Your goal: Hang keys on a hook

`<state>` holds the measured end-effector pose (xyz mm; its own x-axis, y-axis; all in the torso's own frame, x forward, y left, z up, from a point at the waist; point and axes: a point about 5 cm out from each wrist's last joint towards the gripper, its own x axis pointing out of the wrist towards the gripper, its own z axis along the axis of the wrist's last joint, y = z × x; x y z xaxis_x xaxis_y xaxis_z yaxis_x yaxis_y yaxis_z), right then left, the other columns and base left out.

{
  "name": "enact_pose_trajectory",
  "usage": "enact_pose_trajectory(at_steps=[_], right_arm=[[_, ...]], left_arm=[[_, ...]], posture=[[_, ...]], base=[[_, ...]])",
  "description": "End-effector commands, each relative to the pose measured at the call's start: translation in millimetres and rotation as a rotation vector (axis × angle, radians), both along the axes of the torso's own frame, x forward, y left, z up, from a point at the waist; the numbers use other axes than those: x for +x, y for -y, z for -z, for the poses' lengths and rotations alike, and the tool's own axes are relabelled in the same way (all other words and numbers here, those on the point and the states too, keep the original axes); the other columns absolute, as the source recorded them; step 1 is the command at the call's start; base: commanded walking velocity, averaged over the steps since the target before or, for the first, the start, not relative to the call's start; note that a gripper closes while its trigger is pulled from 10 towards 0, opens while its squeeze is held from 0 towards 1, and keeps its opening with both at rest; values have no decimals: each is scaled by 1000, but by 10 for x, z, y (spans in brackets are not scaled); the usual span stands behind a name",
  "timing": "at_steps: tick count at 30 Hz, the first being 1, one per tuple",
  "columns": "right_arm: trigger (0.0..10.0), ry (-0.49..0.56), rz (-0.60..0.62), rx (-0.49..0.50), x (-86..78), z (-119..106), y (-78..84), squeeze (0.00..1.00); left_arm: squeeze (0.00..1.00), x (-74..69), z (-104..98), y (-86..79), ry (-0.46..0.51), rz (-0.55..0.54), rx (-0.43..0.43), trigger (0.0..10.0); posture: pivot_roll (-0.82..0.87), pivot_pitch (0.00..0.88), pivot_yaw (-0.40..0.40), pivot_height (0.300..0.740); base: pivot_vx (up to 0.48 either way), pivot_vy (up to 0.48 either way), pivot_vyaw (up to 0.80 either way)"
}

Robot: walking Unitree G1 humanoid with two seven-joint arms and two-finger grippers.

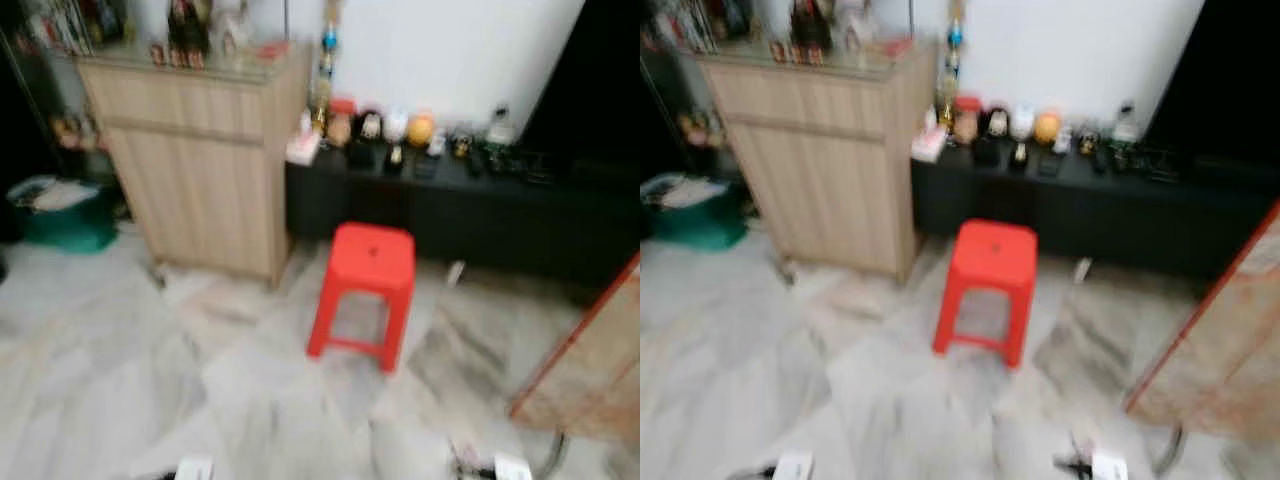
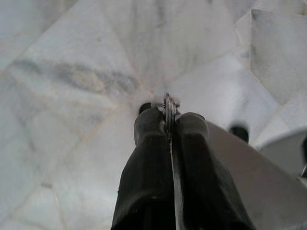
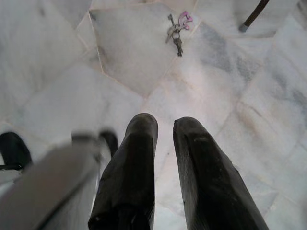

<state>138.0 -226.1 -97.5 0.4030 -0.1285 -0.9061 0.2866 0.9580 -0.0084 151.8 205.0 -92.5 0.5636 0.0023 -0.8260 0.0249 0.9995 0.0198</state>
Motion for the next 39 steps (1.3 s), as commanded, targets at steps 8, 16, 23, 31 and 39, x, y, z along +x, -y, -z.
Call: enact_pose_trajectory(at_steps=[8, 16, 23, 31, 39], right_arm=[[10000, 19, 6, 18, 74, 5, -151, 0], [10000, 8, 12, 39, 48, 40, -309, 0], [10000, 2, 3, 45, 46, 49, -367, 0], [10000, 31, 9, 52, 71, 41, -399, 0], [10000, 7, -25, 32, 44, 52, -396, 0]], left_arm=[[0, -134, 75, 65, -81, -12, 3, 10000], [0, -22, 58, 185, -78, -2, -2, 10000], [0, -57, 67, 164, -85, 16, 6, 10000], [0, -371, 104, -153, -127, 25, 38, 10000], [0, -328, 102, -99, -115, 34, 37, 10000]], posture=[[-2, 0, -77, 740], [-11, 0, -64, 740], [-5, 0, -67, 740], [-4, 0, -61, 740], [8, 0, -80, 740]], base=[[0, 0, 0], [0, 0, -95], [0, 0, -751], [0, -34, -93], [0, -324, 0]])
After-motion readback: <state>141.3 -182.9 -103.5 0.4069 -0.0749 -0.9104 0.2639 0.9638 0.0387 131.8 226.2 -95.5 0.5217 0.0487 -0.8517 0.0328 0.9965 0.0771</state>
